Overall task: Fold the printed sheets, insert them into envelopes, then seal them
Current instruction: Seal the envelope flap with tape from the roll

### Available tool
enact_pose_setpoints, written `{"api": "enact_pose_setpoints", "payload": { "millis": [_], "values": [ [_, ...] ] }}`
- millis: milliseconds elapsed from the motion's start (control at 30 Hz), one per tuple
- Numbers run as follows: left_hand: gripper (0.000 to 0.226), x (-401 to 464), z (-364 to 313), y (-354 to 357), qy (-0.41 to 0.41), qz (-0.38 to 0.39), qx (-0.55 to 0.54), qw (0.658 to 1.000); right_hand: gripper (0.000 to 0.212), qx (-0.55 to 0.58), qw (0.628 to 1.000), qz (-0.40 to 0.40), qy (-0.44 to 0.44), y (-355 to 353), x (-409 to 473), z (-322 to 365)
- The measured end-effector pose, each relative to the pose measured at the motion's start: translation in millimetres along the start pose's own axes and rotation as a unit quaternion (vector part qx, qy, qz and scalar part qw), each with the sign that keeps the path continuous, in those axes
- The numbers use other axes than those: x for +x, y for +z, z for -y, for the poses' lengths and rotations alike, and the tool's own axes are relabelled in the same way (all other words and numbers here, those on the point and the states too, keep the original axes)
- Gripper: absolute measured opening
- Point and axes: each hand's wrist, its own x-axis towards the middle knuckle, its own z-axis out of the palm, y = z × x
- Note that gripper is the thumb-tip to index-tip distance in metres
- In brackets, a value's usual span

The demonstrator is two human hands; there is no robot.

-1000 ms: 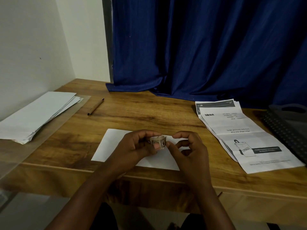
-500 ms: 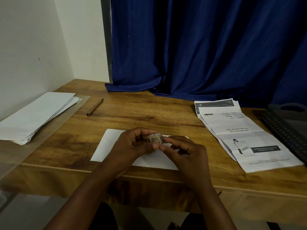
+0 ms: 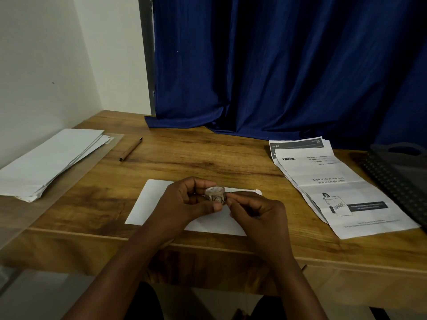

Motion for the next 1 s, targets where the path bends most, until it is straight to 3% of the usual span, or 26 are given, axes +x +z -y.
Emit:
{"api": "enact_pose_setpoints", "payload": {
  "millis": [133,233,367,667,1000],
  "values": [
    [0.052,-0.1,0.6,-0.6,-0.002,-0.004,0.001,1.0,0.017,0.013,1.0,-0.002,0.006,0.2,-0.2,3.0],
    [0.054,0.1,0.3,-1.1,-0.003,-0.004,0.002,1.0,0.025,0.007,1.0,0.005,0.008,-0.2,0.5,5.4],
    [0.053,0.4,1.1,-0.8,-0.001,-0.002,0.005,1.0,0.019,0.017,1.0,0.008,0.013,-0.3,1.1,4.5],
    [0.056,0.2,2.8,1.6,-0.005,-0.013,0.034,0.999,0.02,-0.052,0.998,-0.017,0.001,1.4,-3.5,3.9],
    [0.037,0.5,2.9,1.8,0.007,0.012,0.026,1.0,0.019,0.007,0.998,-0.043,0.052,-3.3,0.9,9.9]
  ]
}}
